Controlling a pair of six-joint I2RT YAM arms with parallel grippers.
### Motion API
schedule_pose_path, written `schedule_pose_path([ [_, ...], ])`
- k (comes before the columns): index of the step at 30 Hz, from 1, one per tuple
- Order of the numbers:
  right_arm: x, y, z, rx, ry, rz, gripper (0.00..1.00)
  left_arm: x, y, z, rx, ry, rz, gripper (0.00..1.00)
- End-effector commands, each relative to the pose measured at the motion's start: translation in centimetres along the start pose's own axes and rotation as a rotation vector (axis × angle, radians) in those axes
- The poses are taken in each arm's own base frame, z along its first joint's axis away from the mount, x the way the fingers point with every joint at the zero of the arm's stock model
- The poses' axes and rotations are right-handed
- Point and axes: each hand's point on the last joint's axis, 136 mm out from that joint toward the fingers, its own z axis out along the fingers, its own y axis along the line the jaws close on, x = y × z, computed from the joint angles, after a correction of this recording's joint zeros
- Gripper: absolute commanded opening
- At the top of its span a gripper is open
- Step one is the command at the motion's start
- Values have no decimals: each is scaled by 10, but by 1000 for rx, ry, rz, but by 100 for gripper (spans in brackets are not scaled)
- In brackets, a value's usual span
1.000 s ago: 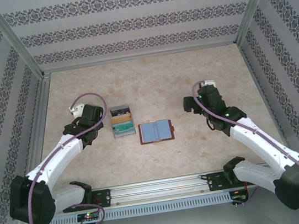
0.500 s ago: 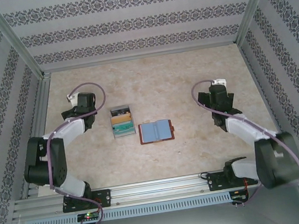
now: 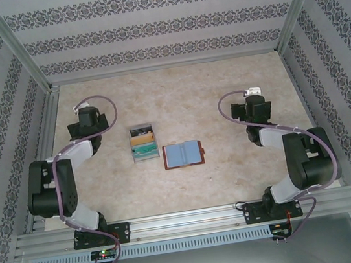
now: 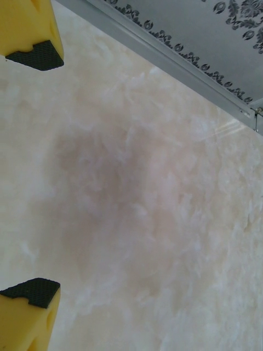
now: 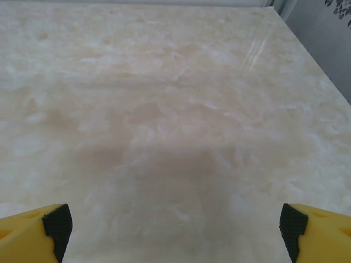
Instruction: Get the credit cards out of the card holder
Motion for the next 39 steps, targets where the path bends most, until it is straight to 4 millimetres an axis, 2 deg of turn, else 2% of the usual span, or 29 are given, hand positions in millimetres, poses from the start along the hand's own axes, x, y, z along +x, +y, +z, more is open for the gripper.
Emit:
schedule_pose_path([
  [1,-15,7,-5,-66,-77,17,98,-15,1,-5,90,-57,-41,99],
  [4,-14,11,-5,-101,-76,11,98,1,4,-9,119,-12,-39,99],
  [8,-14,17,-7,-136,-83,-4,98,20,7,-6,135,-36,-80,99],
  [16,-13,21,-12,-178,-114,-2,98,29,-14,-29,314,-222,-55,99],
  [21,-3,24,-16,-219,-180,-2,98,44,-40,-26,416,-244,32,99],
  [22,-7,22,-17,-208,-219,16,98,39,-44,-26,431,-265,34,100],
  [25,-5,21,-16,-203,-193,10,98,41,-48,-23,417,-227,65,99],
  [39,-6,20,-16,-198,-191,9,98,42,-48,-22,403,-214,75,99],
])
